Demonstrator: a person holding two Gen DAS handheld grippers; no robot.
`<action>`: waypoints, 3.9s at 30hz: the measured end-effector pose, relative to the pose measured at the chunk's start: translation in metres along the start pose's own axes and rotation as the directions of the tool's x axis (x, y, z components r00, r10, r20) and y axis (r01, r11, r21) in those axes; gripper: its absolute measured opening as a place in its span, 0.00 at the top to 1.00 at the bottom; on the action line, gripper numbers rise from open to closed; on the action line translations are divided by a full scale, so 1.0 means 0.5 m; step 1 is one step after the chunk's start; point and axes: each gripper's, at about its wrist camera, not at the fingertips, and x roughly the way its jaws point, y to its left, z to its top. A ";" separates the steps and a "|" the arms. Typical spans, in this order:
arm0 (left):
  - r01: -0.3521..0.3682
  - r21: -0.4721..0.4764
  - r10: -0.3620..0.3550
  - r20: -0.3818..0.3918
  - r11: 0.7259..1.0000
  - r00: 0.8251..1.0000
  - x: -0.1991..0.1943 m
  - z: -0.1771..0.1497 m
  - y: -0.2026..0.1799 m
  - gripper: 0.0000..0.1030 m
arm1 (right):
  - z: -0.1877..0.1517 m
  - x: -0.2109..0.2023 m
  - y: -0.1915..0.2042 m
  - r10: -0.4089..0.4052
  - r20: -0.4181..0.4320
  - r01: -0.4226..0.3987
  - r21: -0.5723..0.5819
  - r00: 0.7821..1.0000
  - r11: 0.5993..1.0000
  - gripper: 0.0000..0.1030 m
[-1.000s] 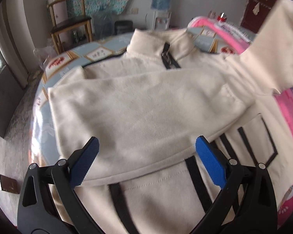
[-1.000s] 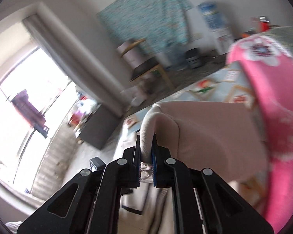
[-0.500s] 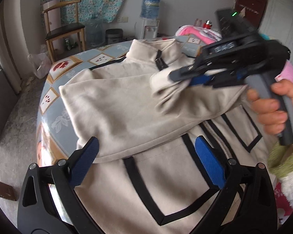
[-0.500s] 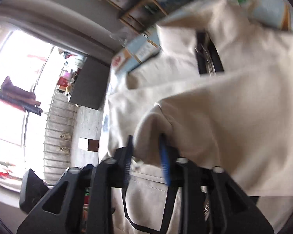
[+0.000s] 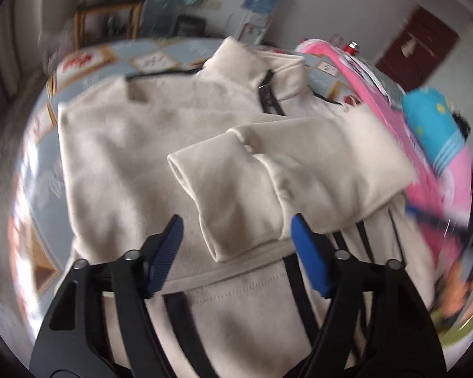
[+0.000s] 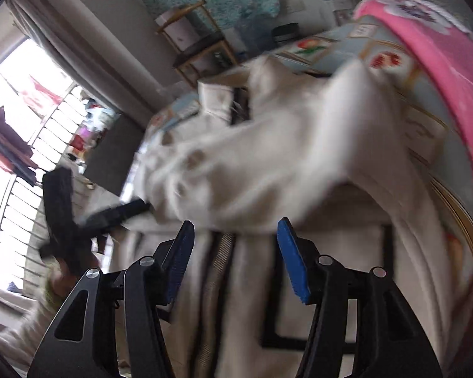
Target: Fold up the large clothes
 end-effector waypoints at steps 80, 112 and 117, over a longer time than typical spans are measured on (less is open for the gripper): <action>-0.330 0.165 0.322 0.073 0.930 0.944 -0.009 0.018 0.062 0.71 | 0.285 0.076 -0.206 -0.465 0.079 0.465 0.008 0.882 0.885 0.90; -0.259 0.154 0.249 0.082 0.954 0.965 -0.148 -0.253 -0.068 0.46 | -0.200 -0.057 0.103 -0.277 -0.036 0.266 -0.183 0.960 0.946 0.32; -0.272 0.181 0.263 0.075 0.945 0.962 -0.151 -0.319 -0.087 0.46 | -0.258 -0.060 0.122 -0.315 -0.037 0.303 -0.181 0.949 0.936 0.31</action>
